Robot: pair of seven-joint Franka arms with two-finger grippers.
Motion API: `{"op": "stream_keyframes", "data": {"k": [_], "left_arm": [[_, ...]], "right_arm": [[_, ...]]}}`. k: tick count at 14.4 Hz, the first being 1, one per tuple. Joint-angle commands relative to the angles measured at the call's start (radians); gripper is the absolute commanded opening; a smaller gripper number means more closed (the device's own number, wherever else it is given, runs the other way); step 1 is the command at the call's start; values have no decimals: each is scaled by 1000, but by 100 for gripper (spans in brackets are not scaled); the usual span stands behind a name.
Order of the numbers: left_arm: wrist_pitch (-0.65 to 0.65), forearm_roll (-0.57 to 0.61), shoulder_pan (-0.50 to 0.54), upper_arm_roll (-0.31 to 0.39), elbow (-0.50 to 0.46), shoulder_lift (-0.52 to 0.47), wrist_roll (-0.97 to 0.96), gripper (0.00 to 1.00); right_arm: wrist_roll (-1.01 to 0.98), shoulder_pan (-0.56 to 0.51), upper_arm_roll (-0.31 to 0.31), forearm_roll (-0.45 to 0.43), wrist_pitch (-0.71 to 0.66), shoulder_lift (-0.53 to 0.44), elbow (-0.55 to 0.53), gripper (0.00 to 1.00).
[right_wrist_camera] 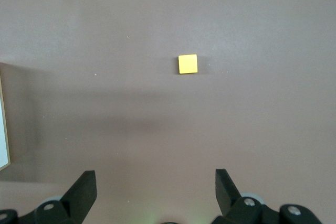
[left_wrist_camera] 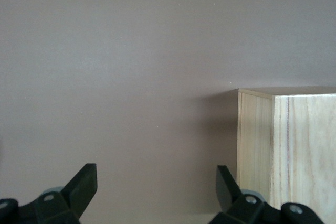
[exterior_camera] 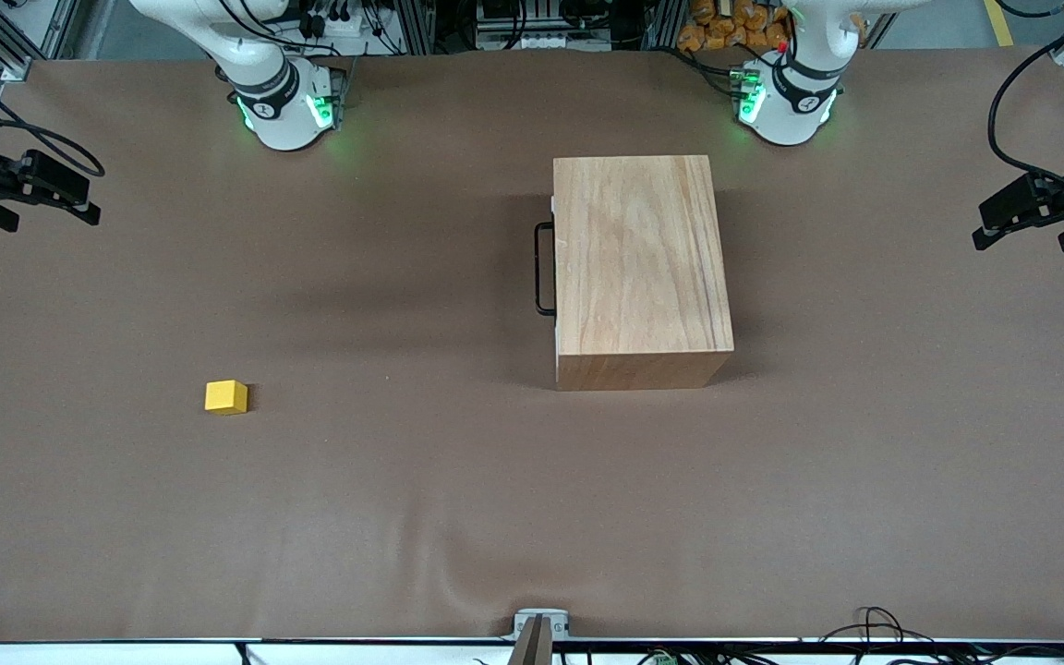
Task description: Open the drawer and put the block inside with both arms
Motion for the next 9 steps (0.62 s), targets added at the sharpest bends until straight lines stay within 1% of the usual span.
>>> {"op": "stream_keyframes", "data": {"k": [1, 5, 7, 9], "left_arm": [[2, 4, 2, 2, 0, -8, 19, 100], [2, 3, 3, 2, -1, -5, 19, 100], [-5, -2, 2, -3, -1, 1, 18, 100], [-7, -26, -10, -17, 0, 13, 7, 100]], "right_arm": [[1, -9, -1, 0, -42, 17, 33, 100], [9, -12, -1, 0, -44, 15, 32, 100], [9, -18, -1, 0, -71, 15, 32, 100], [9, -18, -1, 0, -71, 15, 32, 100]]}}
